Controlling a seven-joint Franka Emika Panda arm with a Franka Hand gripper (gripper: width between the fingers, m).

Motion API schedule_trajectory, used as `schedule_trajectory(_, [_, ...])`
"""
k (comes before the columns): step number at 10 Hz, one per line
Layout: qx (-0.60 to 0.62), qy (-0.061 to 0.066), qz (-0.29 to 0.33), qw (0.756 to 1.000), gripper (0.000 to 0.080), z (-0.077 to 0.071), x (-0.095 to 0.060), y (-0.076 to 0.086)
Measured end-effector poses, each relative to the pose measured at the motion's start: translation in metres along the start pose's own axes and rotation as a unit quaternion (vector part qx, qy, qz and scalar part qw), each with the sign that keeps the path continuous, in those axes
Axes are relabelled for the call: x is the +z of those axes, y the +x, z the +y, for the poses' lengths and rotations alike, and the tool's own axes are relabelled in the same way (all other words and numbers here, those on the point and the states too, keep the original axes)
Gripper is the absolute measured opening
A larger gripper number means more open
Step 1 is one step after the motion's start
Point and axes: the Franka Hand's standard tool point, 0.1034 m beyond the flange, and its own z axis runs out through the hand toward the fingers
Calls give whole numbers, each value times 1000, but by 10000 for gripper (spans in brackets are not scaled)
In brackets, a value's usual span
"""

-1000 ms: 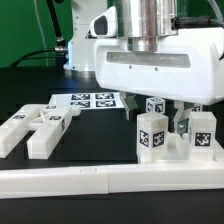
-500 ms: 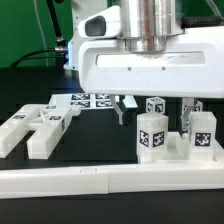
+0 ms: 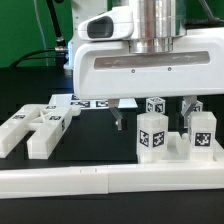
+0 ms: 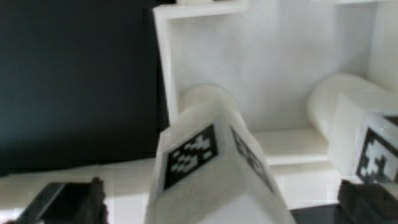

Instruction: Assemble chair

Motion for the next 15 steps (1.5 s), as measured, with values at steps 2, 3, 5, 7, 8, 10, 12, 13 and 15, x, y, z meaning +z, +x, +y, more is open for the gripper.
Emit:
schedule_trajectory(2, [-76,-7,-1,997,649,1,1,0])
schedule_trajectory(3, [-114,-11,-1,993,649,1,1,0])
schedule_trajectory(5, [-172,-19,-2,985,649,1,-1,1])
schedule_trajectory(7, [-229,-20,-3,973,649,3,-1,1])
schedule_trajectory(8, [-229,-20,-3,973,649,3,-1,1])
schedule_trajectory(10, [-229,-20,-3,973,390,3,0,1])
schedule_trajectory(12, [-218,-19,-3,976,289,3,0,1])
schedule_trajectory(13, [-217,-19,-3,976,289,3,0,1])
schedule_trajectory(15, [-145,-17,-2,989,289,3,0,0])
